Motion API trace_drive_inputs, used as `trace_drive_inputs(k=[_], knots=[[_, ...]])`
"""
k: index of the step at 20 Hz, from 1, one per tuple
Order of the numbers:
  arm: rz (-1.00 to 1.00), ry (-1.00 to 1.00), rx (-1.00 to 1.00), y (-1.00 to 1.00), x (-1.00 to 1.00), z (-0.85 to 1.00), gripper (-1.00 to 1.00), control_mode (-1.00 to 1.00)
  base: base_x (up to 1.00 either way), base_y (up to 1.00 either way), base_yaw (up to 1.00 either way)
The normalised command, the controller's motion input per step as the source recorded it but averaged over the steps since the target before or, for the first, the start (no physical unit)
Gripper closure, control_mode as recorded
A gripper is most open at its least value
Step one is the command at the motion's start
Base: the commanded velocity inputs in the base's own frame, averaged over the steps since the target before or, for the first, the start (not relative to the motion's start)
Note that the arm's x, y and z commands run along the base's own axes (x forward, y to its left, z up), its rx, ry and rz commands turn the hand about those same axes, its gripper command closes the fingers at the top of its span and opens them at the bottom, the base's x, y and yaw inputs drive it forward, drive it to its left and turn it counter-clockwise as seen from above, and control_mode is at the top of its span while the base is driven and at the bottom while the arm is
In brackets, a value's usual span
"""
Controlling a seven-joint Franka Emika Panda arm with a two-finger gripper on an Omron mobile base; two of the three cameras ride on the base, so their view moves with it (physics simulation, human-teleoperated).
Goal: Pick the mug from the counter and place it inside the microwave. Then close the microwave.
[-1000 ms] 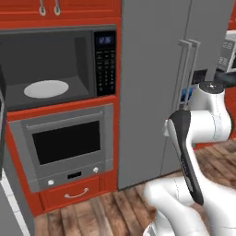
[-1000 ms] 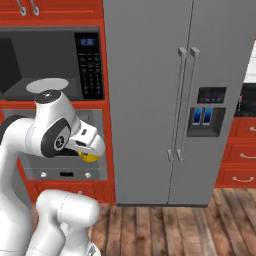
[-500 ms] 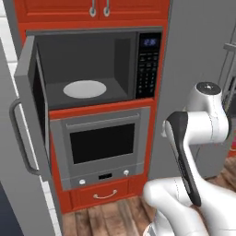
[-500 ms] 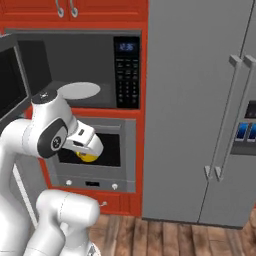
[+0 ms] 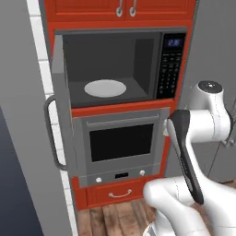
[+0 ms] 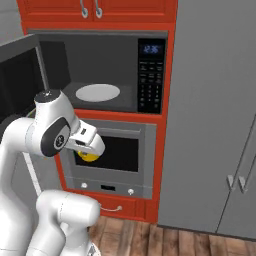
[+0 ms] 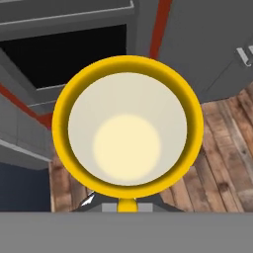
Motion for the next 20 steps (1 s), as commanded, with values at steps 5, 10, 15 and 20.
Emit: trace_drive_inputs(k=[5,10,15,20], knots=[[0.00,0.00,0.00,0.00,0.00,0.00,1.00,1.00,0.27,0.48,0.15],[0.00,0.00,0.00,0.00,0.00,0.00,1.00,1.00,0.23,0.19,0.14],[0.00,0.00,0.00,0.00,0.00,0.00,1.00,1.00,0.40,0.00,0.16],[0.00,0.00,0.00,0.00,0.00,0.00,1.00,1.00,0.20,0.00,0.05]])
